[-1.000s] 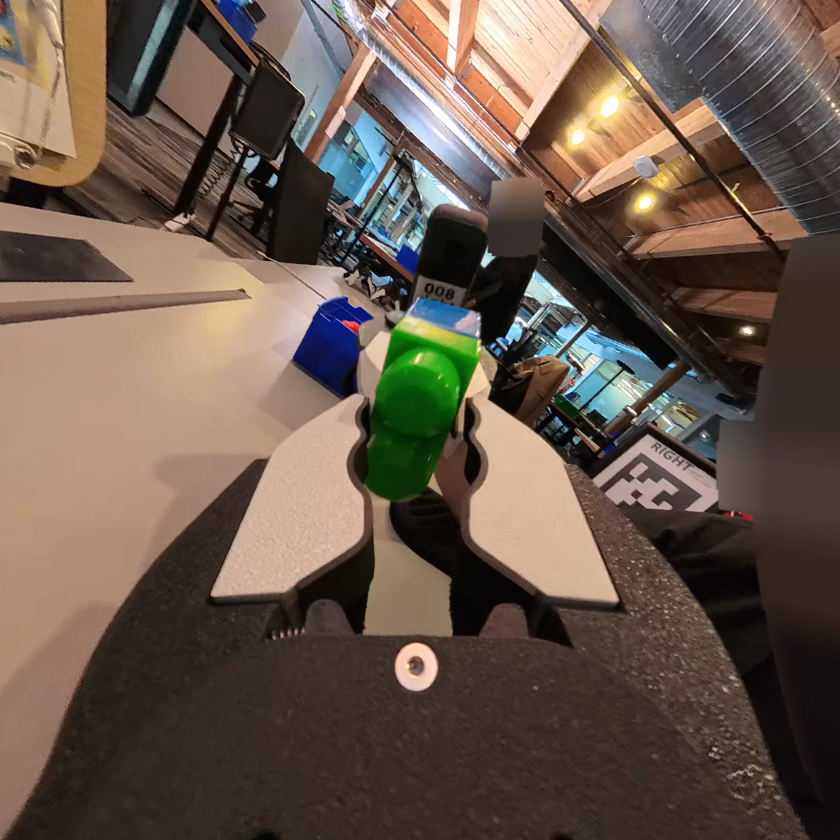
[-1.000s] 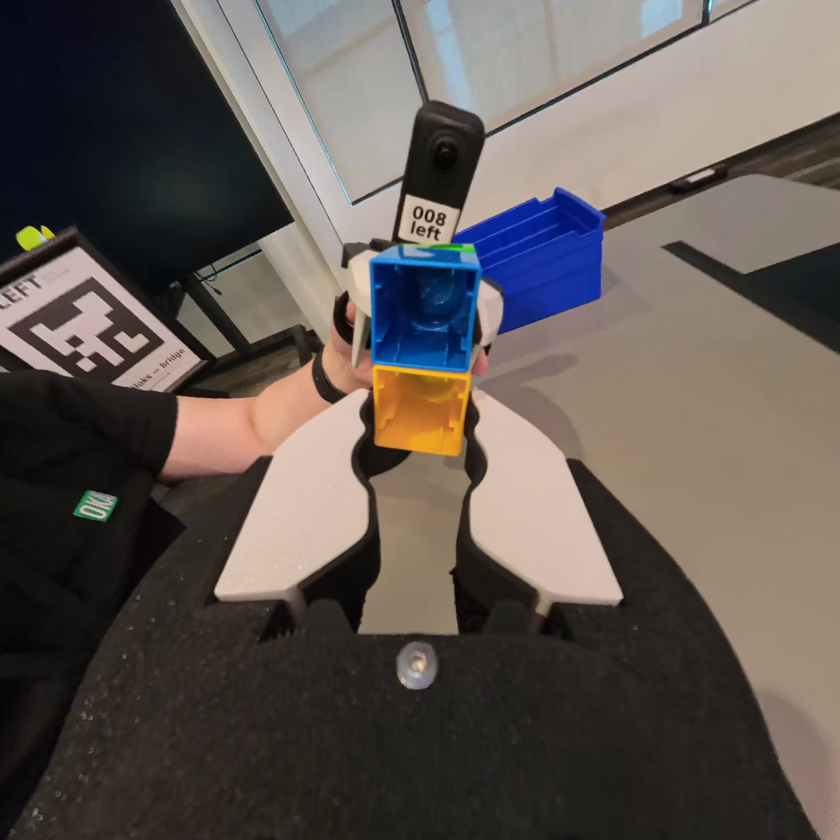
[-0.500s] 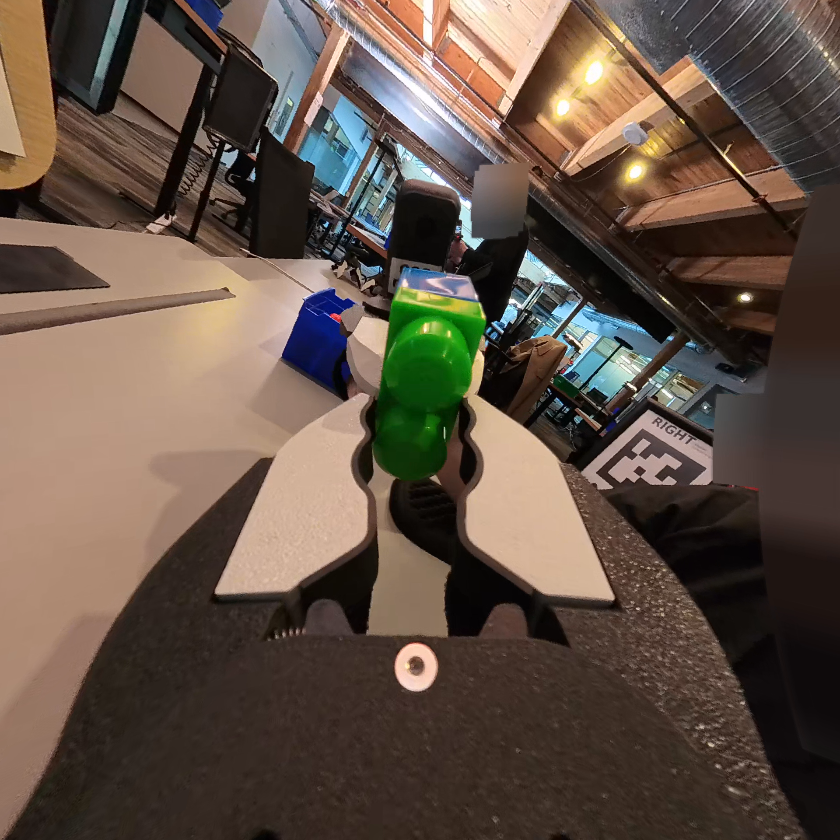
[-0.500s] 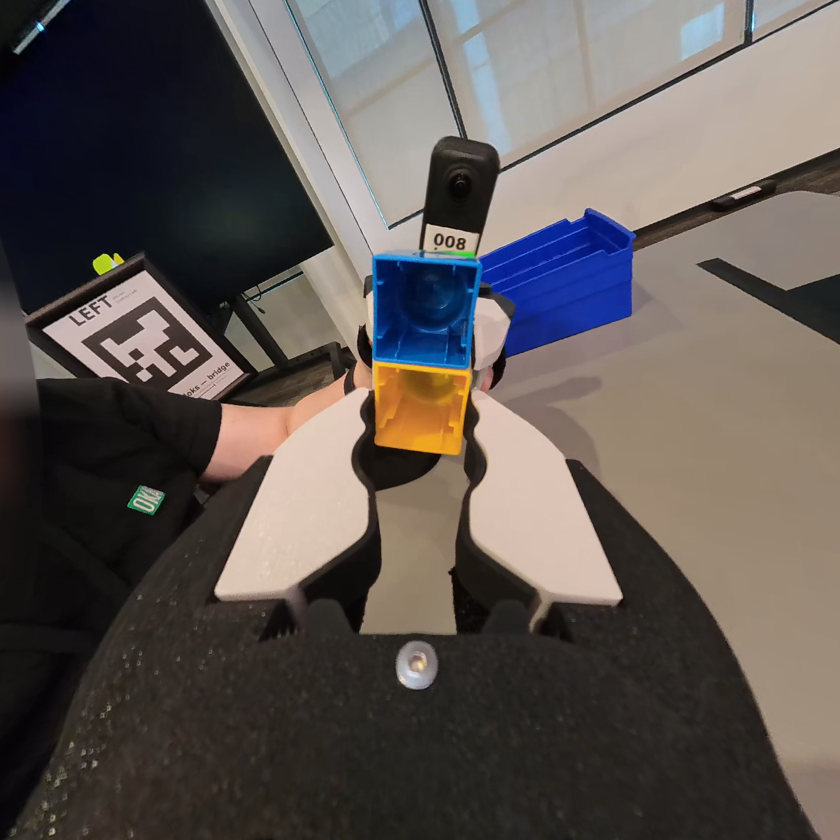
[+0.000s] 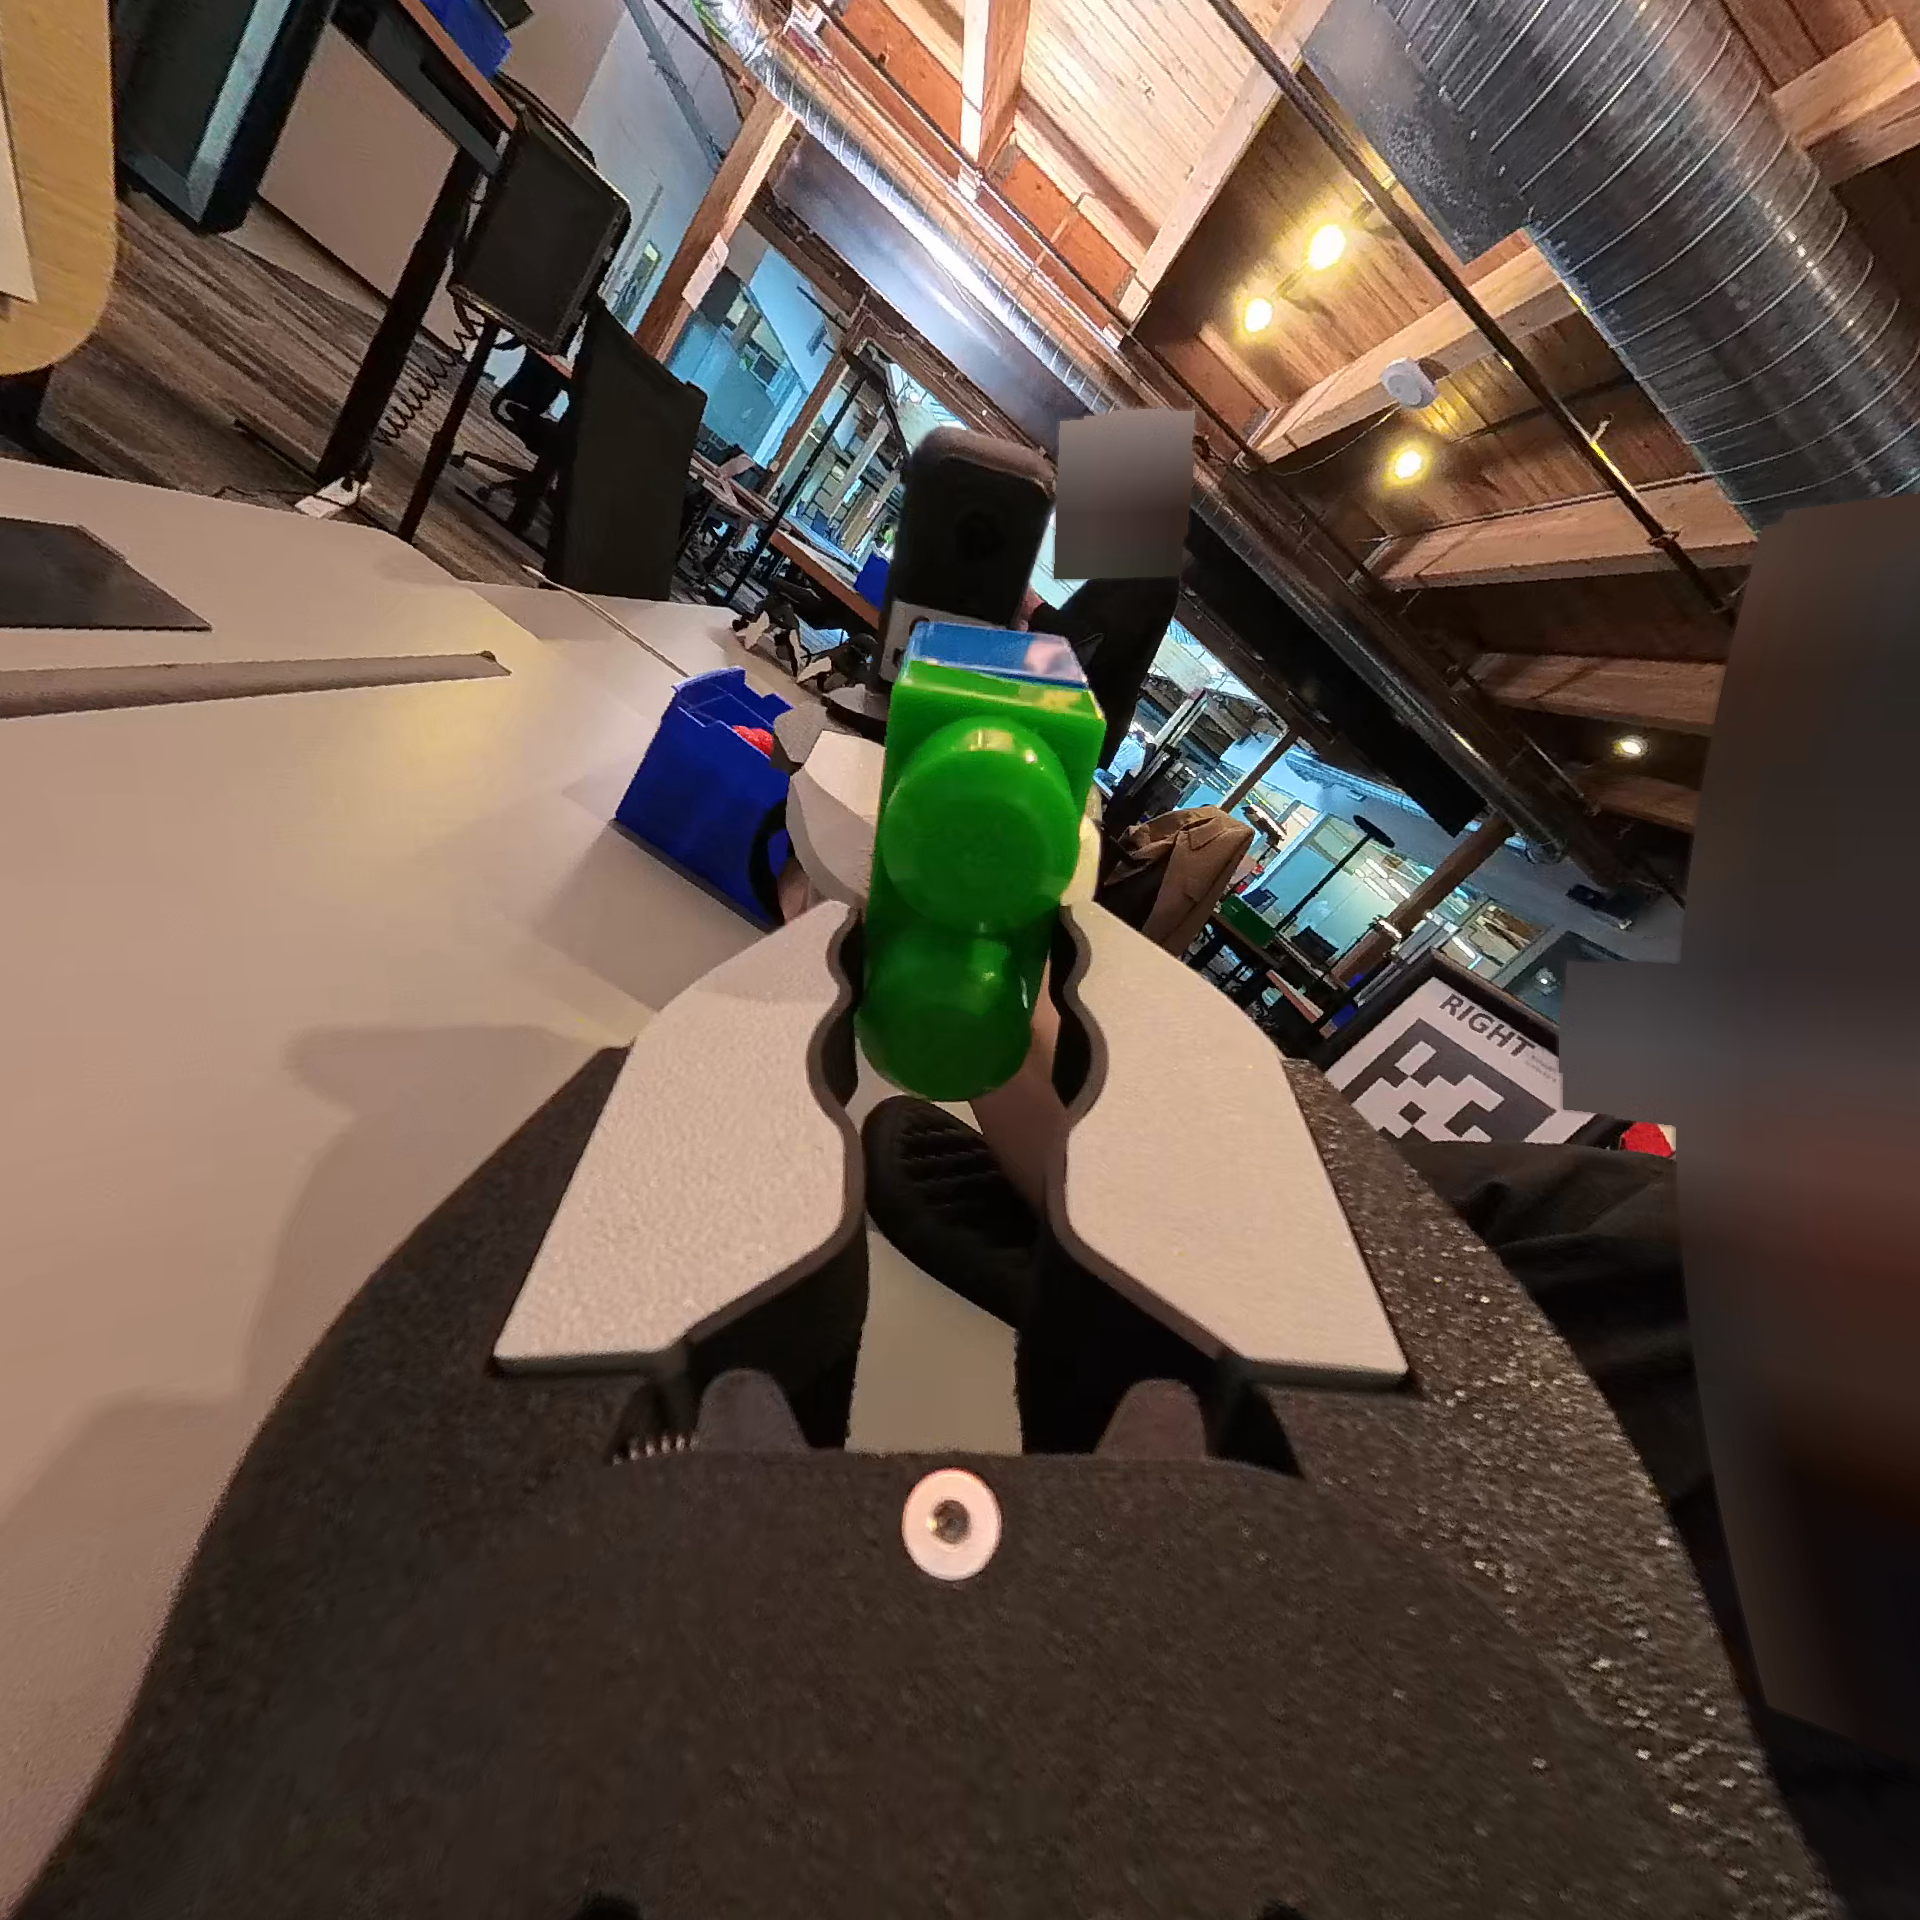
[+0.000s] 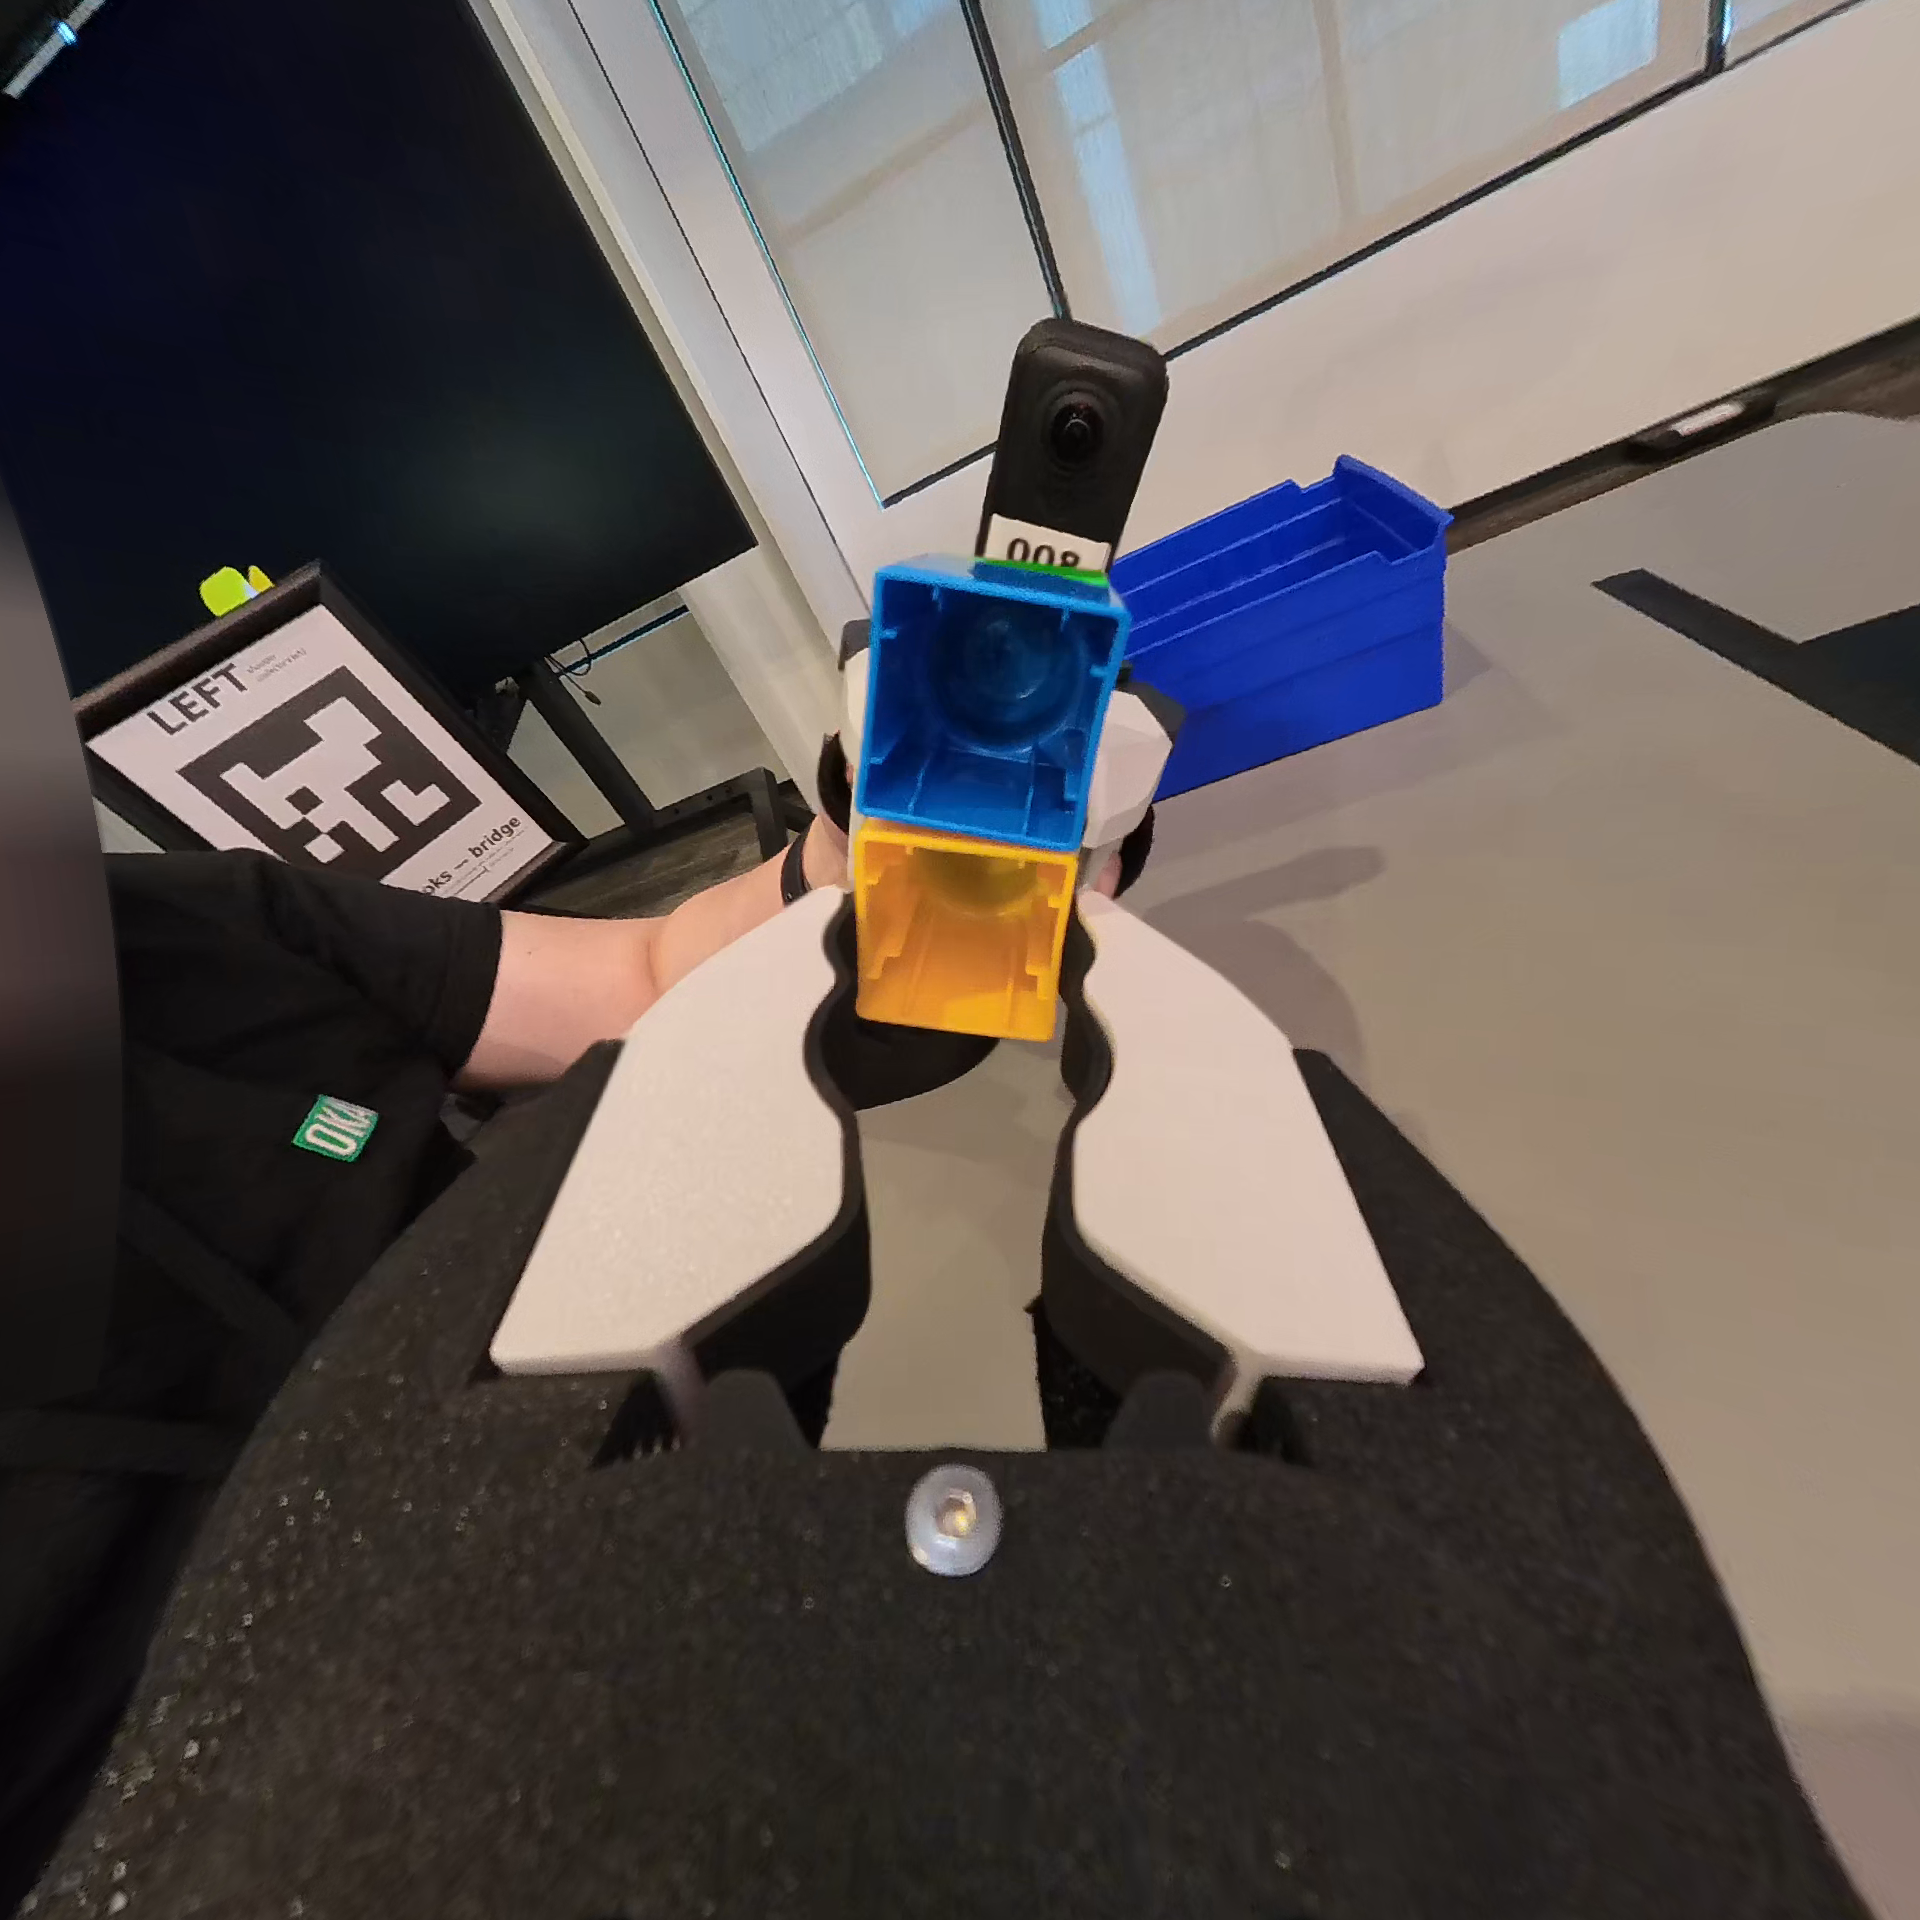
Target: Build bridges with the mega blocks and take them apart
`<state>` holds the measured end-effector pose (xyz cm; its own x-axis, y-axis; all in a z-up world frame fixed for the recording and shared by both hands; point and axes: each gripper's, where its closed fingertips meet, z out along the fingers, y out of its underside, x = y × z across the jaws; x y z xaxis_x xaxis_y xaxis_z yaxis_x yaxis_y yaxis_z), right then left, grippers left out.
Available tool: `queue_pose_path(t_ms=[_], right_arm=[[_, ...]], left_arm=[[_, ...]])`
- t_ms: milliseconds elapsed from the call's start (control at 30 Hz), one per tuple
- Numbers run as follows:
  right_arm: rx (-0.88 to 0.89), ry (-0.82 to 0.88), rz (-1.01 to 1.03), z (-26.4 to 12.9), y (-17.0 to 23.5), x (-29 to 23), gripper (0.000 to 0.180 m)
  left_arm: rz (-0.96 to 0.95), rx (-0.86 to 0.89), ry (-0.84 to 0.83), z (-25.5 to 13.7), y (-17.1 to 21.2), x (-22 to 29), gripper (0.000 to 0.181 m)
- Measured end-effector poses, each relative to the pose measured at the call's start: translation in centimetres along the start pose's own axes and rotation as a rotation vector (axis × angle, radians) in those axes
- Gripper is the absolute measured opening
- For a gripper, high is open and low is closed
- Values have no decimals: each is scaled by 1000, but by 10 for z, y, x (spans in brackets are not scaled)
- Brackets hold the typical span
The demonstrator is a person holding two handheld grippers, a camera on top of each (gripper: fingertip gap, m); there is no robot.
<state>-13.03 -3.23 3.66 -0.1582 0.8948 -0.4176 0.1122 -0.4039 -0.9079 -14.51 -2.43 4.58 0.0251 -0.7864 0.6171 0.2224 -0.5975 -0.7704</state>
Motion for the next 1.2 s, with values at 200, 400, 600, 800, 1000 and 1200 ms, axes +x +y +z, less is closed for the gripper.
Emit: queue_pose_path(t_ms=[200,400,600,800,1000,1200], right_arm=[[70,55,5,-10,-19,2,66],[120,131,24,-21,-26,11,54],[104,84,18,-18,-23,4,34],[79,80,1,-18,-21,1,32],[71,76,28,-17,-17,4,32],[123,41,82,-22,-22,5,33]], left_arm=[[-41,-3,8,2,1,-2,34],[-18,-65,-21,9,13,-4,34],[-20,-76,-21,10,15,-3,34],[-10,-97,-15,11,18,0,34],[-18,-123,-23,9,21,-3,34],[-75,-69,33,11,15,2,35]])
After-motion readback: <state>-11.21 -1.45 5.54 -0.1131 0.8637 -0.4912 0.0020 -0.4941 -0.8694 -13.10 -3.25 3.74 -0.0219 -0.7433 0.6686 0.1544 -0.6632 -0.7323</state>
